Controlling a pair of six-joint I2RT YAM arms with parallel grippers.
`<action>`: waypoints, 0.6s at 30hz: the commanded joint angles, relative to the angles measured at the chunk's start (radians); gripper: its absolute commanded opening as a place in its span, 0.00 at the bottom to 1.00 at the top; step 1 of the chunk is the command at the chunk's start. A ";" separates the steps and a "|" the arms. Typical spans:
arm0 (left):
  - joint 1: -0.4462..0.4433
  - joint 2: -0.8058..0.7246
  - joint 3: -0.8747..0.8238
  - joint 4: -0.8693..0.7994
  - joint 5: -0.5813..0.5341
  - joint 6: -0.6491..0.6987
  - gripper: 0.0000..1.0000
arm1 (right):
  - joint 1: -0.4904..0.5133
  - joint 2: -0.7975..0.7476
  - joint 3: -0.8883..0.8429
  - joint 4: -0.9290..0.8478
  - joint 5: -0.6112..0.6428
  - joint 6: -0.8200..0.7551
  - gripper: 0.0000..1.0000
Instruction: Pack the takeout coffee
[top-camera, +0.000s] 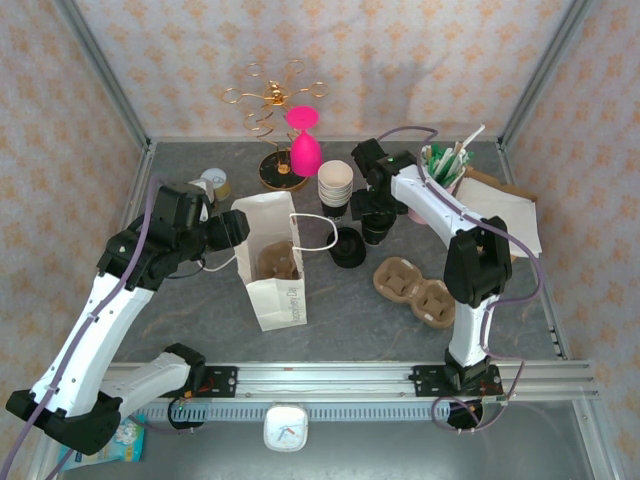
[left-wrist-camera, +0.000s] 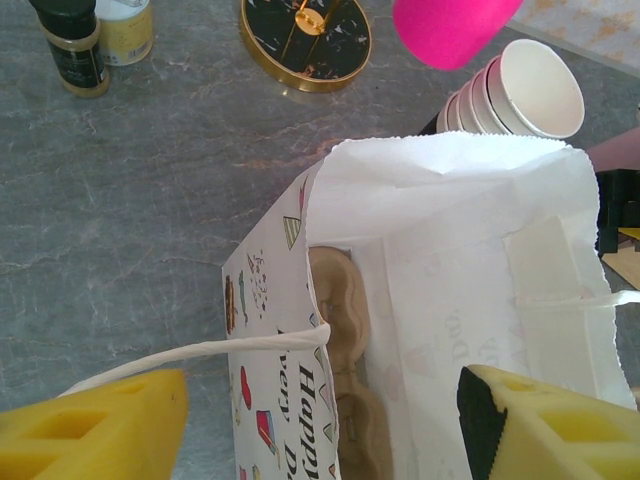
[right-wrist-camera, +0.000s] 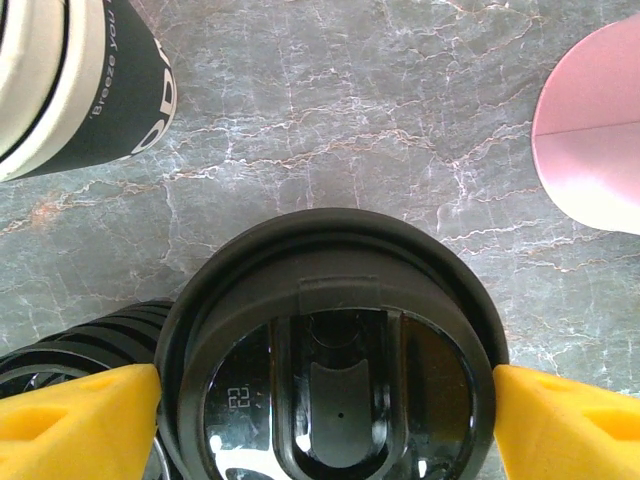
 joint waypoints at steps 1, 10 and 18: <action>0.012 0.002 0.027 -0.023 0.003 -0.015 0.73 | -0.008 0.020 -0.024 -0.014 0.016 0.005 0.82; 0.015 -0.002 0.025 -0.025 0.012 -0.031 0.73 | -0.009 0.005 -0.035 -0.022 0.006 0.001 0.74; 0.017 -0.011 0.031 -0.036 0.016 -0.047 0.72 | -0.010 -0.025 -0.021 -0.019 0.007 0.006 0.67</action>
